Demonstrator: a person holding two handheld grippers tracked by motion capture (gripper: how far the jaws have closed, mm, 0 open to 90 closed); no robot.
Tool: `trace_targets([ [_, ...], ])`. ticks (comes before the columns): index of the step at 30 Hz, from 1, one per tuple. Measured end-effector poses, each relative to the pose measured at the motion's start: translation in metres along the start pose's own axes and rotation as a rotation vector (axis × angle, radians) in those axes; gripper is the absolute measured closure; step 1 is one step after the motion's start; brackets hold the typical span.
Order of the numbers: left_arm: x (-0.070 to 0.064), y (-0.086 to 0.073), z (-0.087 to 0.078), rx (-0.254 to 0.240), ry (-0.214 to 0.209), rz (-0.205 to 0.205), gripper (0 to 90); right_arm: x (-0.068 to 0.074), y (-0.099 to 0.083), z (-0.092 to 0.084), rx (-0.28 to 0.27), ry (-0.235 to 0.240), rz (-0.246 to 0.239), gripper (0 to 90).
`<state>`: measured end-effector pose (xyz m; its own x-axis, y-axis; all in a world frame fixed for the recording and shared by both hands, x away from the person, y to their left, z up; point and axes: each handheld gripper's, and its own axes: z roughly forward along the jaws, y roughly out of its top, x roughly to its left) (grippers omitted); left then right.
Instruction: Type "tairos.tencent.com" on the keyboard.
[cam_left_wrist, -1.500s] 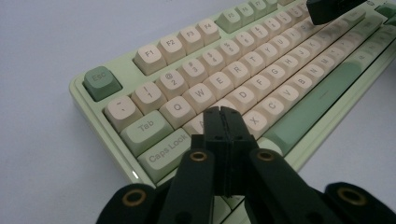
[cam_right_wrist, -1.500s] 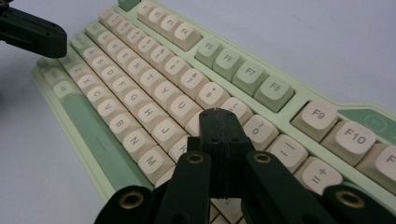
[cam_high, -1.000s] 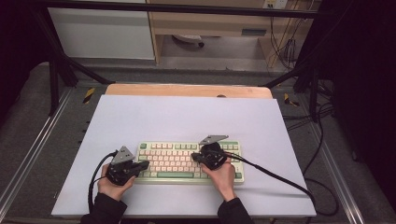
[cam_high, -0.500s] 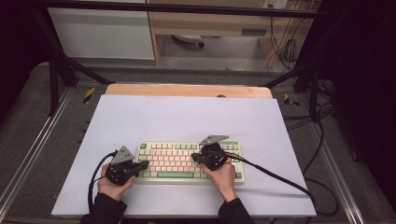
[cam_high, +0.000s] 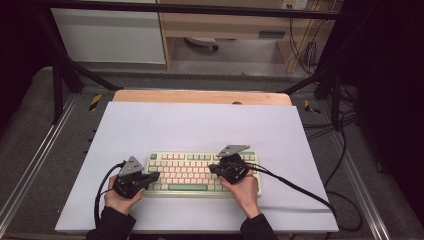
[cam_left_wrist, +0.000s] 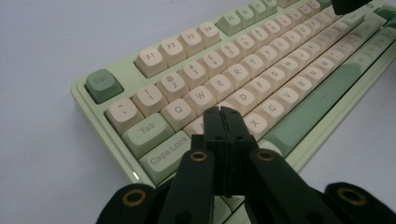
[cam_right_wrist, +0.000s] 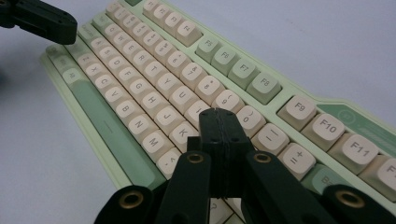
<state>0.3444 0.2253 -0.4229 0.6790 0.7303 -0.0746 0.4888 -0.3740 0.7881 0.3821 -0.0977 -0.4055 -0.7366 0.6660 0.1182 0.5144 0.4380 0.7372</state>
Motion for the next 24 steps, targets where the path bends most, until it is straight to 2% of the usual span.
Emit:
trace_targets([
  [15,-0.002,0.004,-0.001,-0.007,0.005,0.008,90.0,-0.008,-0.012,-0.02,-0.011,-0.002,0.014,90.0],
  [24,-0.007,0.013,0.007,0.002,-0.001,0.02,90.0,-0.013,-0.023,-0.028,-0.008,-0.005,0.022,90.0],
])
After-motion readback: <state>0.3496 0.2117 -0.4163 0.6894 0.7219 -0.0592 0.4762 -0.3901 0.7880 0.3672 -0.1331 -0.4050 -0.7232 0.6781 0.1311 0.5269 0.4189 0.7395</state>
